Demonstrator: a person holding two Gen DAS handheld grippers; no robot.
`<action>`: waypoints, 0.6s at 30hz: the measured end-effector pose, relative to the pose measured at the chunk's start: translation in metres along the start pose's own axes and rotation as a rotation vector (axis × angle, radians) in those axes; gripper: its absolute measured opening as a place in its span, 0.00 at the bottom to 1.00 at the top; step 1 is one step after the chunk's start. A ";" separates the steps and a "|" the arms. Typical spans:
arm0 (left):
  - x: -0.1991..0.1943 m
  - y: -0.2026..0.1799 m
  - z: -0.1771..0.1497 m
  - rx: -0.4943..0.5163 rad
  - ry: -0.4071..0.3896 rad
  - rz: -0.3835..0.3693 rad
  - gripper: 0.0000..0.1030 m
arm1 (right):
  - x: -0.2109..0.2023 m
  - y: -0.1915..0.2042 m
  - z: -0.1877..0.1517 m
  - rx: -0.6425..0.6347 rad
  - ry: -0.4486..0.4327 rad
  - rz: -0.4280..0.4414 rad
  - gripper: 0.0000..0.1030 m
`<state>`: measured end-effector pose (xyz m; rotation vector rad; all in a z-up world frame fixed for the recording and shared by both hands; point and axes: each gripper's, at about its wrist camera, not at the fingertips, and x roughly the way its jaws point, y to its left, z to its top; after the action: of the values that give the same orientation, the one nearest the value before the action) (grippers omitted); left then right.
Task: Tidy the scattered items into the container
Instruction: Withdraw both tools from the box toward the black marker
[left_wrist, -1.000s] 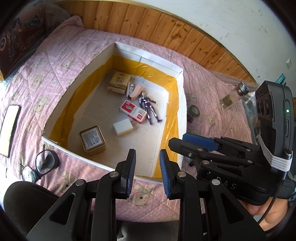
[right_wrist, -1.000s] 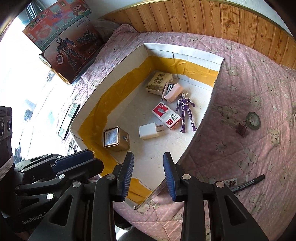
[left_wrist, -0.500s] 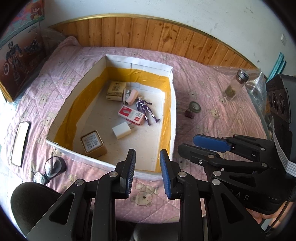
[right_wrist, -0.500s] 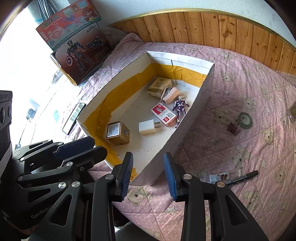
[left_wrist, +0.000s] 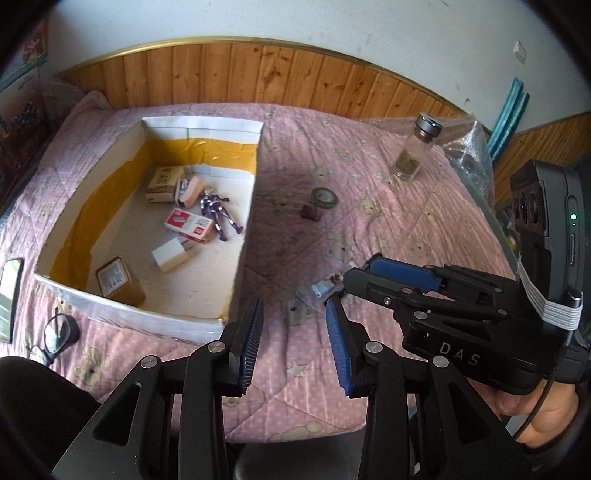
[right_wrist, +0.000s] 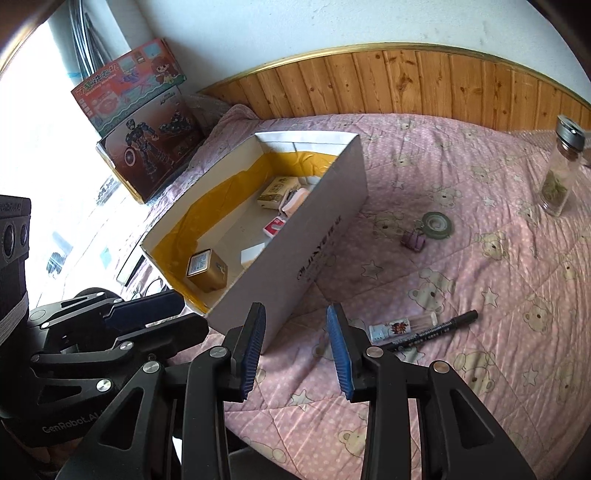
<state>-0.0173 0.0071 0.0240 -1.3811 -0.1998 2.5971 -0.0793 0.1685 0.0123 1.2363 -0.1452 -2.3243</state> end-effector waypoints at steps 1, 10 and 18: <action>0.004 -0.006 -0.001 0.009 0.008 -0.009 0.36 | 0.000 -0.008 -0.004 0.021 0.000 -0.002 0.36; 0.046 -0.039 0.000 0.044 0.086 -0.061 0.39 | 0.011 -0.087 -0.042 0.235 0.037 -0.048 0.36; 0.100 -0.055 0.004 0.076 0.152 -0.083 0.41 | 0.026 -0.142 -0.059 0.440 0.073 -0.003 0.36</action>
<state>-0.0692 0.0837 -0.0431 -1.5012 -0.1319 2.3952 -0.0979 0.2873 -0.0863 1.5225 -0.6585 -2.3181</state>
